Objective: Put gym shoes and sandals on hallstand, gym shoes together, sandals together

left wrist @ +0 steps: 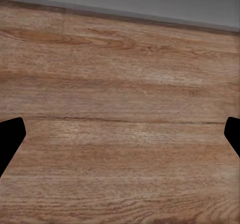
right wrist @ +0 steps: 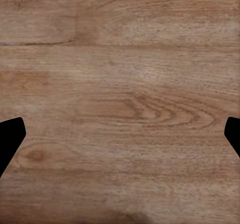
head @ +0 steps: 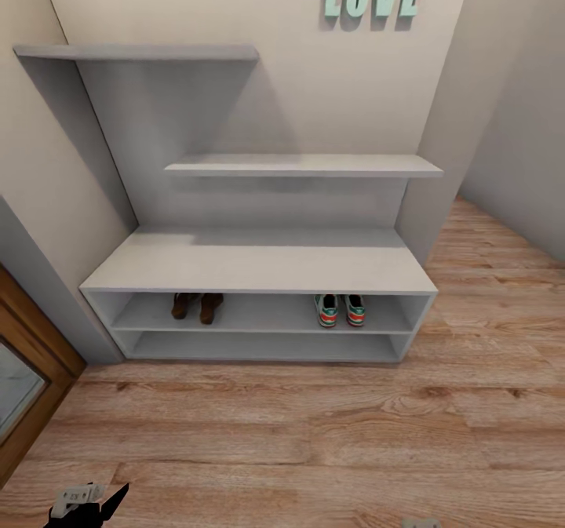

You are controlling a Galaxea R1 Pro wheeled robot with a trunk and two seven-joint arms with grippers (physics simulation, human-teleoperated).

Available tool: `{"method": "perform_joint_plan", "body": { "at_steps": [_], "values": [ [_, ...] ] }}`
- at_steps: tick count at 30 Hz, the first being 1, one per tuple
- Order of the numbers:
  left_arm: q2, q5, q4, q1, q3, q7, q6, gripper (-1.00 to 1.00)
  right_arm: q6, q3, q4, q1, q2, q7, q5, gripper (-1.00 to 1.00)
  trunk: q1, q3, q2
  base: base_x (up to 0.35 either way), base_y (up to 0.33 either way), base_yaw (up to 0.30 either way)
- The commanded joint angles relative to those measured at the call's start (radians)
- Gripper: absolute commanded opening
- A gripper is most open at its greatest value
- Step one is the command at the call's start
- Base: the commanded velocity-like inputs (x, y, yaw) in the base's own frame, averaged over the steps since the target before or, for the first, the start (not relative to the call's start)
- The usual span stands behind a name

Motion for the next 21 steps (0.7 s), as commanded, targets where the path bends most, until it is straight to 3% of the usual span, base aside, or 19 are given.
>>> {"method": "perform_joint_plan", "body": {
  "at_steps": [1, 21],
  "values": [
    [0.000, 0.006, 0.001, -0.001, 0.003, -0.008, 0.002, 1.00, -0.003, -0.009, 0.001, -0.001, 0.000, 0.004, 0.006, 1.00, 0.000, -0.001, 0.000, 0.000, 0.000, 0.000],
    [0.002, 0.010, 0.000, -0.001, 0.006, -0.008, 0.002, 1.00, -0.003, -0.009, 0.001, -0.001, 0.000, 0.005, 0.006, 1.00, 0.000, -0.001, 0.000, 0.000, 0.000, 0.000]
  ]
}}
